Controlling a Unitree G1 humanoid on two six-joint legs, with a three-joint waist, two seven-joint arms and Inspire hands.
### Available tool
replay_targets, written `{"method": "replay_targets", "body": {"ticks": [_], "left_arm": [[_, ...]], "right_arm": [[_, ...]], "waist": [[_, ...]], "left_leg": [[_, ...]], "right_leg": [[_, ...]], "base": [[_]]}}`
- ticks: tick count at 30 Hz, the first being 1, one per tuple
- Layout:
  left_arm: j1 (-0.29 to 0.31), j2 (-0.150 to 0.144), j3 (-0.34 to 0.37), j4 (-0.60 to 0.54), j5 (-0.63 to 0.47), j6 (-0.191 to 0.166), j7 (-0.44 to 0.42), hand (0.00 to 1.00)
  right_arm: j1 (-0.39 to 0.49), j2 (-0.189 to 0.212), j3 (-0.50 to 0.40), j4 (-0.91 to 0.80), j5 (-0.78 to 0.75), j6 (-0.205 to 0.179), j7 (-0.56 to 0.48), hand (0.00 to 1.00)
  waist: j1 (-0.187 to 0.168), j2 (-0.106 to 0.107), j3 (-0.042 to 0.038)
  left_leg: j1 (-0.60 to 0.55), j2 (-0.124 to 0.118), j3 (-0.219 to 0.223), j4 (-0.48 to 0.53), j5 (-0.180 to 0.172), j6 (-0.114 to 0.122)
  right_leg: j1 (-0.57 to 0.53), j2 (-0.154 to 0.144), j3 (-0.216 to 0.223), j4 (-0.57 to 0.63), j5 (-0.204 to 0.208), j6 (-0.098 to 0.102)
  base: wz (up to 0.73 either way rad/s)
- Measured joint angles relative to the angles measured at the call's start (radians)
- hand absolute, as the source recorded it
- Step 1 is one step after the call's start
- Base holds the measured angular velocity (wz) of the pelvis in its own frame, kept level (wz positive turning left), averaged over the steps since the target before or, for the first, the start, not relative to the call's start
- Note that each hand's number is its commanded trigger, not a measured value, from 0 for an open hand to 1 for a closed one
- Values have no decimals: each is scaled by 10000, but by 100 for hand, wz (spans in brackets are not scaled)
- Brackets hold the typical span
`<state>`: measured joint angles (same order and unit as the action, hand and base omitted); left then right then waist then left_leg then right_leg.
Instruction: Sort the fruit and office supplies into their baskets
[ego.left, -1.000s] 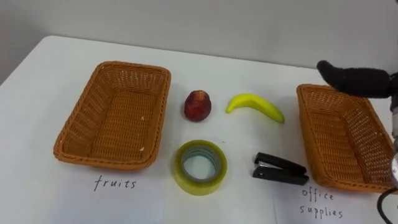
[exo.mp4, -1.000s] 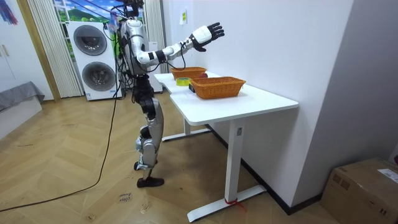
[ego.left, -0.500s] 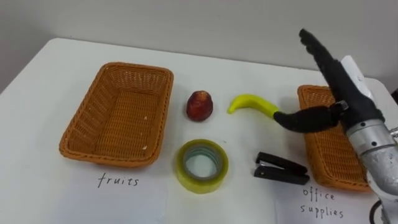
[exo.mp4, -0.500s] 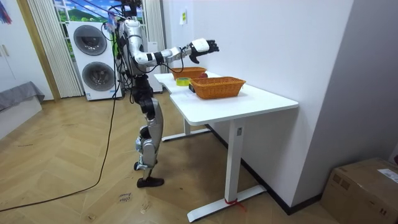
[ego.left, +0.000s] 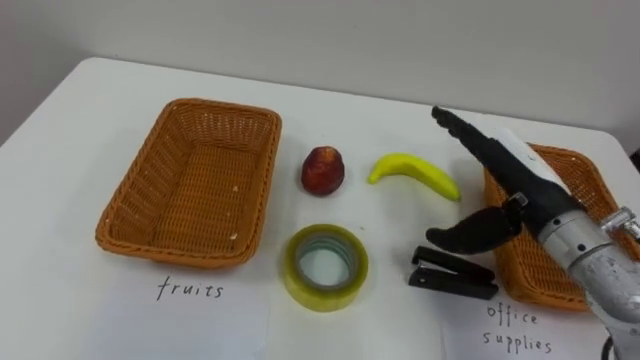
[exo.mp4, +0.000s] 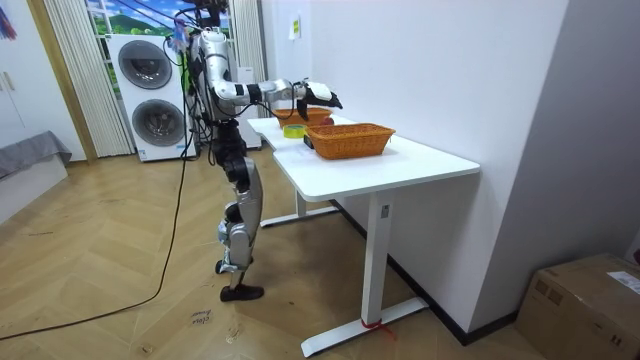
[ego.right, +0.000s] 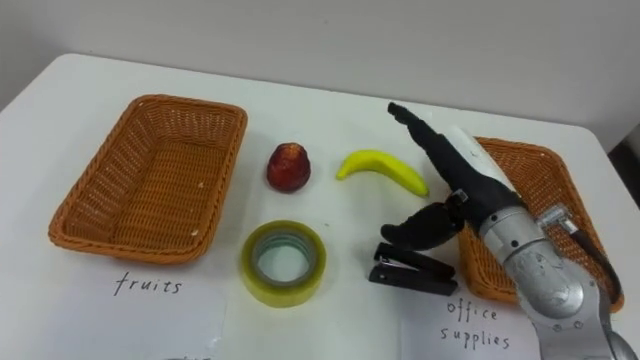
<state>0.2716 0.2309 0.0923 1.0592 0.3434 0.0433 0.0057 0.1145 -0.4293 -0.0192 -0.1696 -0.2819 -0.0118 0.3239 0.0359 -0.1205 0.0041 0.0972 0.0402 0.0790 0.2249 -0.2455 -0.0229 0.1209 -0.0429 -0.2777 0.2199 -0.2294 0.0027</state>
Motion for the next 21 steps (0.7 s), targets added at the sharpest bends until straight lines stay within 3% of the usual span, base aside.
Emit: {"method": "replay_targets", "body": {"ticks": [13,21], "left_arm": [[-133,272,-395,-17,-22,-12,38,0],[-90,274,-390,-602,-1,-4,19,0]], "right_arm": [[143,1,490,150,-383,154,1096,0],[250,2,711,839,-514,538,2066,0]], "waist": [[121,-72,13],[314,-72,13]], "left_leg": [[4,3,6,77,-1,0],[-50,7,-9,76,-3,1]], "right_leg": [[55,7,11,-13,5,-5],[-13,7,-4,28,7,-6]], "base": [[0],[0]]}}
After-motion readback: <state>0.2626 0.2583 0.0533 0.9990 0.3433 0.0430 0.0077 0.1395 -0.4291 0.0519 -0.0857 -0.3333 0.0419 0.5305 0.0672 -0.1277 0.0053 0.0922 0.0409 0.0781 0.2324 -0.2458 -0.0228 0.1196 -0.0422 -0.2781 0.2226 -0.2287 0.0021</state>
